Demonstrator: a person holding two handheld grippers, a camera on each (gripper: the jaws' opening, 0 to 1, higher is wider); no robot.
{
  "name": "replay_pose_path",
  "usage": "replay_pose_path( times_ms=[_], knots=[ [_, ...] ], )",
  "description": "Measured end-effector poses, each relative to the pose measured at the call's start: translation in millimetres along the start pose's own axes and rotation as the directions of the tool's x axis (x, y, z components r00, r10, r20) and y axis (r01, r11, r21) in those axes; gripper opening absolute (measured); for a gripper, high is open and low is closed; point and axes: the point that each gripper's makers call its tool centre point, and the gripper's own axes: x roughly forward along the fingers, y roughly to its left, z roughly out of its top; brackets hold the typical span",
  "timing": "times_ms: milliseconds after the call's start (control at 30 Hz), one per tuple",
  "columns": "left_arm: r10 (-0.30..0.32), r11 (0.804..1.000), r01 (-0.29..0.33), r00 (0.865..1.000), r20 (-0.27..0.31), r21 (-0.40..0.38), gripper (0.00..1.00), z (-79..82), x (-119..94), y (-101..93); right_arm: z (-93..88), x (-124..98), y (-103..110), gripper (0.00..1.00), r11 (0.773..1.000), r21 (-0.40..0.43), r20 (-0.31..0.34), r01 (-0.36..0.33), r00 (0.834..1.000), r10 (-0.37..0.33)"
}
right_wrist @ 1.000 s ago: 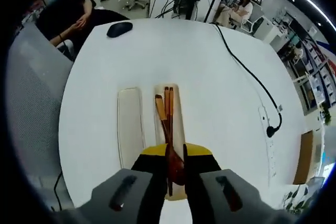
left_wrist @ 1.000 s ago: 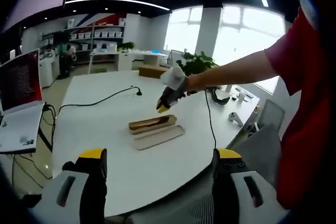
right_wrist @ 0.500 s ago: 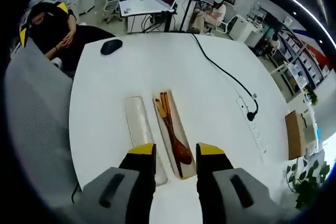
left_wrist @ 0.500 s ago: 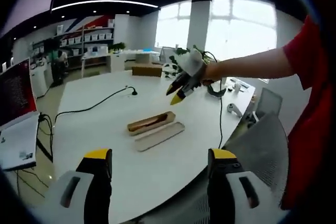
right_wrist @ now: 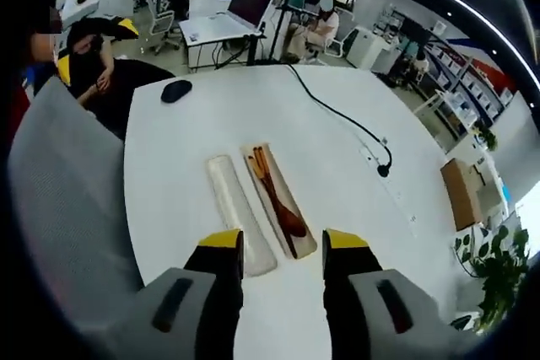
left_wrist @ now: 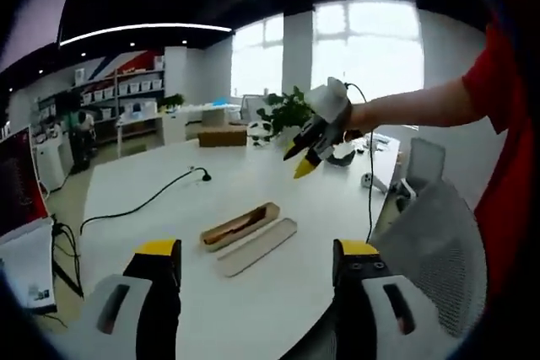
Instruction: Arrange the utensils inside the cutlery case until each visible utensil rests in its matching compartment.
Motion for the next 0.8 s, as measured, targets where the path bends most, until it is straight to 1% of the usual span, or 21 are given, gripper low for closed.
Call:
replay_pose_path(
  times_ms=[33,67,100,133,167,200,233,267,333,367,433,500,533,567,600,633,667,700,733,767,800],
  knots=[
    [-0.005,1.000,0.005,1.000,-0.007,-0.005,0.79,-1.1,1,1.0,-5.1,0,0,0.36,1.000,0.022,-0.006,0.003,1.000,-0.003],
    [0.006,1.000,-0.006,1.000,-0.014,0.018,0.81,-1.2,6,8.8,-8.3,0,1,0.36,0.999,0.043,-0.011,0.005,1.000,-0.005],
    [0.034,0.997,-0.032,0.999,-0.037,0.065,0.80,-4.7,7,17.6,-10.9,0,3,0.37,0.998,0.058,-0.010,0.007,1.000,-0.006],
    [0.043,0.996,-0.038,0.997,-0.063,0.075,0.79,-9.3,9,21.6,-12.2,-1,4,0.39,0.998,0.062,-0.007,0.013,1.000,-0.013],
    [0.026,0.998,-0.022,0.997,-0.070,0.061,0.80,-11.1,14,23.5,-13.1,-2,6,0.42,0.998,0.059,-0.005,0.023,1.000,-0.022],
    [0.021,0.998,-0.018,0.997,-0.069,0.057,0.80,-11.6,16,26.0,-12.9,-6,7,0.43,0.998,0.033,-0.006,0.054,0.999,-0.054],
    [0.027,0.998,-0.023,0.997,-0.072,0.055,0.80,-11.5,18,29.5,-10.7,-8,6,0.45,0.997,0.017,0.013,0.075,0.997,-0.075],
    [0.034,0.998,-0.029,0.996,-0.078,0.060,0.80,-11.6,18,31.9,-6.7,-12,8,0.48,0.996,0.025,0.048,0.091,0.995,-0.092],
    [0.028,0.998,-0.024,0.997,-0.075,0.060,0.80,-9.2,21,34.9,-3.1,-21,12,0.50,0.990,0.094,0.083,0.108,0.990,-0.116],
    [0.023,0.998,-0.019,0.997,-0.072,0.054,0.80,-8.6,24,35.8,-2.9,-24,14,0.50,0.989,0.100,0.089,0.111,0.989,-0.120],
    [0.017,0.998,-0.010,0.996,-0.093,0.067,0.80,-12.4,30,36.7,-5.6,-29,15,0.50,0.986,0.107,0.099,0.129,0.985,-0.140],
    [0.008,0.997,0.001,0.994,-0.110,0.077,0.79,-16.6,35,35.2,-10.0,-33,17,0.50,0.978,0.147,0.105,0.149,0.981,-0.166],
    [0.006,0.997,0.003,0.994,-0.113,0.078,0.78,-17.4,36,34.8,-12.7,-35,16,0.50,0.971,0.172,0.109,0.164,0.977,-0.184],
    [-0.003,0.997,0.012,0.993,-0.119,0.078,0.78,-20.7,41,33.4,-14.8,-36,15,0.50,0.960,0.209,0.120,0.186,0.969,-0.215],
    [-0.023,0.997,0.032,0.990,-0.137,0.067,0.79,-29.0,48,32.3,-19.7,-36,14,0.50,0.943,0.265,0.128,0.200,0.962,-0.240],
    [-0.022,0.998,0.030,0.989,-0.146,0.055,0.78,-35.3,54,34.2,-24.8,-35,12,0.50,0.923,0.317,0.137,0.217,0.953,-0.271],
    [-0.007,1.000,0.011,0.988,-0.156,0.024,0.78,-41.2,59,36.8,-31.0,-34,10,0.51,0.898,0.370,0.136,0.238,0.942,-0.305],
    [-0.012,1.000,0.015,0.989,-0.144,0.018,0.78,-39.7,62,35.5,-40.3,-30,13,0.51,0.869,0.436,0.134,0.233,0.938,-0.318],
    [-0.018,1.000,0.019,0.992,-0.124,0.012,0.78,-36.7,64,32.8,-41.6,-29,16,0.53,0.867,0.448,0.138,0.218,0.941,-0.308],
    [-0.013,1.000,0.013,0.993,-0.119,0.002,0.78,-35.8,67,31.6,-44.4,-26,23,0.57,0.863,0.467,0.148,0.191,0.946,-0.290],
    [0.000,1.000,-0.001,0.992,-0.126,-0.013,0.77,-37.2,69,32.5,-45.3,-27,25,0.62,0.875,0.443,0.152,0.194,0.946,-0.287]
  ],
)
